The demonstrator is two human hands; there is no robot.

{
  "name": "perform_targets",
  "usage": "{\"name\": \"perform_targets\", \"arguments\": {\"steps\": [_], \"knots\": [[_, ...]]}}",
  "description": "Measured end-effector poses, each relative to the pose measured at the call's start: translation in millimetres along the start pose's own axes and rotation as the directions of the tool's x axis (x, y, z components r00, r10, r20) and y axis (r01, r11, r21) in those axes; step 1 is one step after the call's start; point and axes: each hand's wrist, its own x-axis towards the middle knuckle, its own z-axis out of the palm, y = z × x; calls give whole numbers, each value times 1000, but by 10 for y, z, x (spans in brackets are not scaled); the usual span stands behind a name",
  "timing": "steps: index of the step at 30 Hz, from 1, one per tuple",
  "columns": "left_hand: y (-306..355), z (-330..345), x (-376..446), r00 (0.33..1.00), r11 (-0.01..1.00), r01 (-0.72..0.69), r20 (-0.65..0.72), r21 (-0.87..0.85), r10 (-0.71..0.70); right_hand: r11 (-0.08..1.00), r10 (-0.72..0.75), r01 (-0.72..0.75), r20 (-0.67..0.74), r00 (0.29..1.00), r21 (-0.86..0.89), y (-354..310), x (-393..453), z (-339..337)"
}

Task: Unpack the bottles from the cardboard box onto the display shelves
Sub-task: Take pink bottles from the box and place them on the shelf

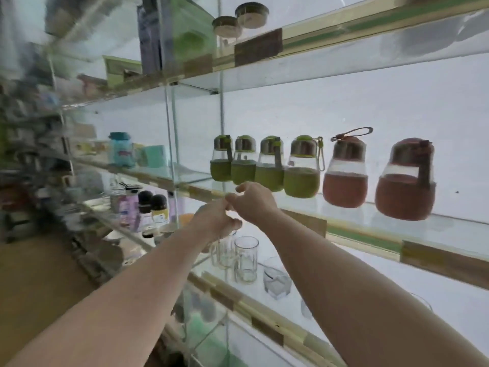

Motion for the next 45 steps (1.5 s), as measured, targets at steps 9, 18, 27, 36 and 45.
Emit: {"name": "perform_targets", "arguments": {"steps": [9,18,27,36,45], "knots": [[-1526,80,-845,877,877,481,-21,21,-481,990,-51,-21,489,871,140,-300,-569,1680],[-2108,665,-1238,591,609,767,-147,-203,-793,987,-137,23,747,651,161,21,-803,2591],[-2820,1759,-1510,410,385,865,10,-322,-912,996,-26,-71,912,410,60,823,-1228,3522],[-3563,3181,-2040,296,257,948,222,-189,-929,976,211,-103,946,245,-191,1998,-1927,4621],[-4505,4620,-2481,316,313,948,311,-60,-896,911,378,-253,905,197,-325,3226,-2731,5941]]}}
